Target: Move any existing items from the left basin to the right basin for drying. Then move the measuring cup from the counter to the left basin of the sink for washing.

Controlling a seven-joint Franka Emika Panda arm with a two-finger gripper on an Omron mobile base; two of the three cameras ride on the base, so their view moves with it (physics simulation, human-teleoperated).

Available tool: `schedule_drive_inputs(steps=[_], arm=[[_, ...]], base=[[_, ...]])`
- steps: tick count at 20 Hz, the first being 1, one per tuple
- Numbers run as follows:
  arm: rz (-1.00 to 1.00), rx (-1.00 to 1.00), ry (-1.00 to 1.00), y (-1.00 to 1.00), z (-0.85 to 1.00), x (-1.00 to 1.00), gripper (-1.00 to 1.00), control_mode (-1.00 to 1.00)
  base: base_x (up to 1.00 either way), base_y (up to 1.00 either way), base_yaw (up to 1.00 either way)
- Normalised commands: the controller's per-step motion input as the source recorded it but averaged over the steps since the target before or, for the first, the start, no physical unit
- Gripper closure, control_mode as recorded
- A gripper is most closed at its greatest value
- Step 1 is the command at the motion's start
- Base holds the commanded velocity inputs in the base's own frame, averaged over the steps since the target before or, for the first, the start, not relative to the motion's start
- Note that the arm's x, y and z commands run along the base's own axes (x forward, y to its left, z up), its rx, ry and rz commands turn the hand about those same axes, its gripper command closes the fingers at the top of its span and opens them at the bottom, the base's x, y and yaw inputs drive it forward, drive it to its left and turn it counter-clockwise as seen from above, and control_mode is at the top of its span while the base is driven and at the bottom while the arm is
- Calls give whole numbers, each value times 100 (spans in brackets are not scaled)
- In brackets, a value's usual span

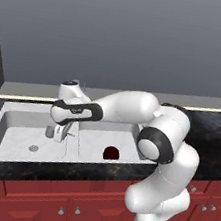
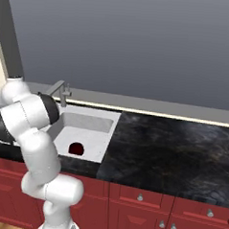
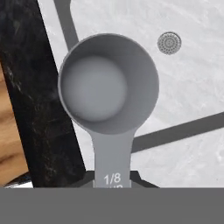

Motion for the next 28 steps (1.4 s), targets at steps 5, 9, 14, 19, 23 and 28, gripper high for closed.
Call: schedule_drive_inputs(steps=[5,9,14,19,23,28], arm=[[0,0,0,40,-27,22,100,-100],[-4,-1,0,22,-24,6,100,-100],[-8,-4,0,19,-33,1,100,-100],[-8,-3,0,15,-48,2,100,-100],[-5,0,0,7,-40,4,100,-100],[-3,0,0,4,-25,4,100,-100]], base=[[0,0,0],[0,0,0],[0,0,0],[0,0,0],[0,0,0],[0,0,0]])
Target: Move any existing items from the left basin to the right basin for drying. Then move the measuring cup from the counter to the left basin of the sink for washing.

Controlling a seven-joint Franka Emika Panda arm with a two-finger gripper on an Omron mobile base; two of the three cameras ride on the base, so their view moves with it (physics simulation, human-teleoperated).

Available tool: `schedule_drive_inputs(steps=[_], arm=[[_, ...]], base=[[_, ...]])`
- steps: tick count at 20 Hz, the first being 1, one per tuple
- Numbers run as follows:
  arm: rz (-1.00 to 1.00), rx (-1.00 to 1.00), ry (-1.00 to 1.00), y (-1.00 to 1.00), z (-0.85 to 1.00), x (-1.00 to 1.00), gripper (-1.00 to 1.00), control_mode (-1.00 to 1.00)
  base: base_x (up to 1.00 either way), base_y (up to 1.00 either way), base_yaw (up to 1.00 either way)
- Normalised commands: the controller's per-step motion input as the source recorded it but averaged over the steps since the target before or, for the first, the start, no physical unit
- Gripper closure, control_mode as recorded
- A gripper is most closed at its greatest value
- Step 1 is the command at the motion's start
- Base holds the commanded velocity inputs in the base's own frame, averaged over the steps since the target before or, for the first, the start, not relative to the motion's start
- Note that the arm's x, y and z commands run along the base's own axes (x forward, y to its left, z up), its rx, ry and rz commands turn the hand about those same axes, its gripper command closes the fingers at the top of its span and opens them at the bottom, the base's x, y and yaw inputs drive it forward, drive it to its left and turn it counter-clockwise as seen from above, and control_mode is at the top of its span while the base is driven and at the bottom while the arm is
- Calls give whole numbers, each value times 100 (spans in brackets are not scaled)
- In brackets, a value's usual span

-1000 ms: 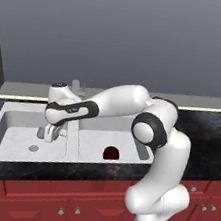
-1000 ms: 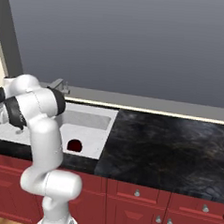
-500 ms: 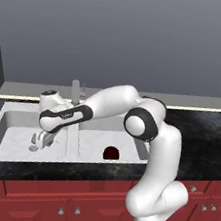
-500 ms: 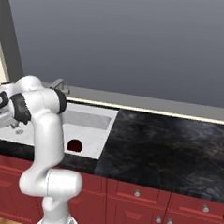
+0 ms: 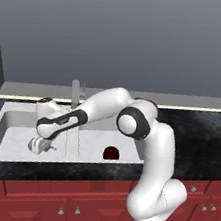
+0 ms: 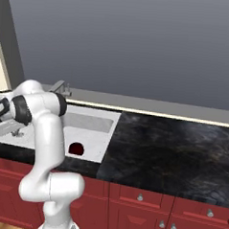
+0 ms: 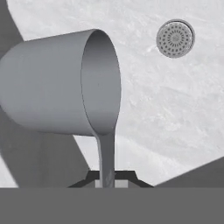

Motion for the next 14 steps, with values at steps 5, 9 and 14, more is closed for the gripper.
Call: schedule_drive_inputs(steps=[5,9,14], arm=[[-1,0,0,0,-24,7,100,-100],[0,-1,-1,0,-19,13,100,-100],[0,-4,-4,0,-2,26,100,-100]], base=[[0,0,0],[0,0,0],[0,0,0]])
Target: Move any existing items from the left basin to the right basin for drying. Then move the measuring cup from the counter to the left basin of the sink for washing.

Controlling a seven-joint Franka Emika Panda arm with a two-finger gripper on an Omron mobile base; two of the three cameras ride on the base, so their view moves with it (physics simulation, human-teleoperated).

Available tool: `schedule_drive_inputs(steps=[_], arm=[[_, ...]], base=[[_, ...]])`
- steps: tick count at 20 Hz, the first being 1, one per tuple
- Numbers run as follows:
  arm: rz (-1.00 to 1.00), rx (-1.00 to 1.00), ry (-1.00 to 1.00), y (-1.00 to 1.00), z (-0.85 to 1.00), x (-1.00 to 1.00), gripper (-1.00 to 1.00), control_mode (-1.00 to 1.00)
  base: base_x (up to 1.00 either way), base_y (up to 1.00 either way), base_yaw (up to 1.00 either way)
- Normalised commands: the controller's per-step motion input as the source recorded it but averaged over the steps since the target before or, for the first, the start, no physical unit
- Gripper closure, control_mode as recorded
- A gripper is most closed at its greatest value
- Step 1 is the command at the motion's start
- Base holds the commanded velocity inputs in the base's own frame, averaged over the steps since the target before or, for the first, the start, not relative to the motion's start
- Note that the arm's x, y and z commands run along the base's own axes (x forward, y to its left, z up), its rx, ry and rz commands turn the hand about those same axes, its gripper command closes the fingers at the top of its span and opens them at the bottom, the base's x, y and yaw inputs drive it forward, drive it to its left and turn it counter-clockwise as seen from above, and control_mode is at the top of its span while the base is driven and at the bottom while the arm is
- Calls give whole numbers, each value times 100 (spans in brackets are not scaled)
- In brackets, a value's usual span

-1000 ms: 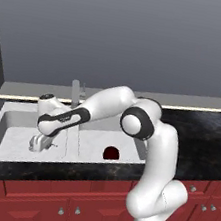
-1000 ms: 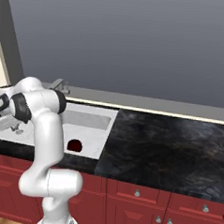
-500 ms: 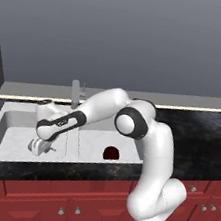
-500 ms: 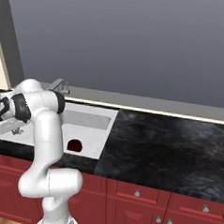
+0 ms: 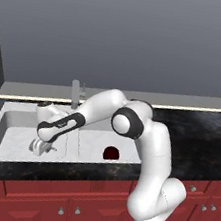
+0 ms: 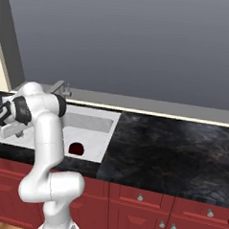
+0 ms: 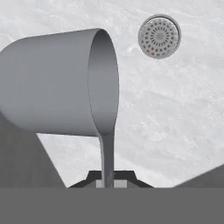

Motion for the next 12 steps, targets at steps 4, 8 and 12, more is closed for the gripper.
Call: schedule_drive_inputs(steps=[4,8,12], arm=[[0,-4,-5,0,0,26,100,-100],[0,-1,-1,1,-11,20,100,-100],[0,0,0,0,-21,15,100,-100]], base=[[0,0,0],[0,0,0],[0,0,0]])
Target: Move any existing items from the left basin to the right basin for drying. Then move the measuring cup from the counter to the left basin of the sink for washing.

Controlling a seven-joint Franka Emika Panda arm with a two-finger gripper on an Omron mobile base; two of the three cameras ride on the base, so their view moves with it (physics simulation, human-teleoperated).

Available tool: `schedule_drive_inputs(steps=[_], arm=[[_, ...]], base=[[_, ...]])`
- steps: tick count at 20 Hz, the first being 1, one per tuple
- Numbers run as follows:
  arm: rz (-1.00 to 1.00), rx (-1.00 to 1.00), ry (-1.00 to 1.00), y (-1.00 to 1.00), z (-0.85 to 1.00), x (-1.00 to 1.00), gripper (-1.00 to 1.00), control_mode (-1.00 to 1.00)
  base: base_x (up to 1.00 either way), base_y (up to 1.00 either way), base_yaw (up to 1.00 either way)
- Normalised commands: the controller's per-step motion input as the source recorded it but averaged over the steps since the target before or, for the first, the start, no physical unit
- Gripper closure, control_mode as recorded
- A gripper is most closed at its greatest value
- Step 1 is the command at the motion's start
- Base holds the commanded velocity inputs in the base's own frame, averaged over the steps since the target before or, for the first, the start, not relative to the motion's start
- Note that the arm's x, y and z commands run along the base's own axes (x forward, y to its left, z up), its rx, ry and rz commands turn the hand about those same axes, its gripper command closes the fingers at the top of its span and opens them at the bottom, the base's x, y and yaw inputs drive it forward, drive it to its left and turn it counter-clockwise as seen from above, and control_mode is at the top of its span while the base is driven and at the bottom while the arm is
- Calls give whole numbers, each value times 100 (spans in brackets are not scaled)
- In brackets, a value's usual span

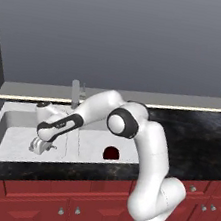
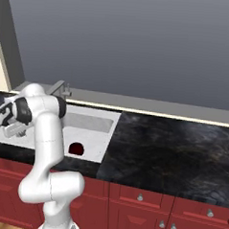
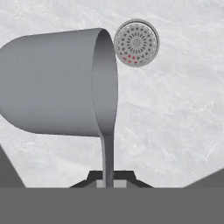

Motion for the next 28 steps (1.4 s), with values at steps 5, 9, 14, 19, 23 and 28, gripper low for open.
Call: schedule_drive_inputs(steps=[5,9,14,19,23,28], arm=[[0,0,0,2,-20,15,100,-100],[0,0,0,5,-9,16,100,-100],[0,0,0,6,-7,14,100,-100],[0,0,0,12,-20,20,100,-100],[0,0,0,12,-25,21,100,-100],[0,0,0,8,-22,18,100,-100]], base=[[0,0,0],[0,0,0],[0,0,0],[0,0,0],[0,0,0],[0,0,0]])
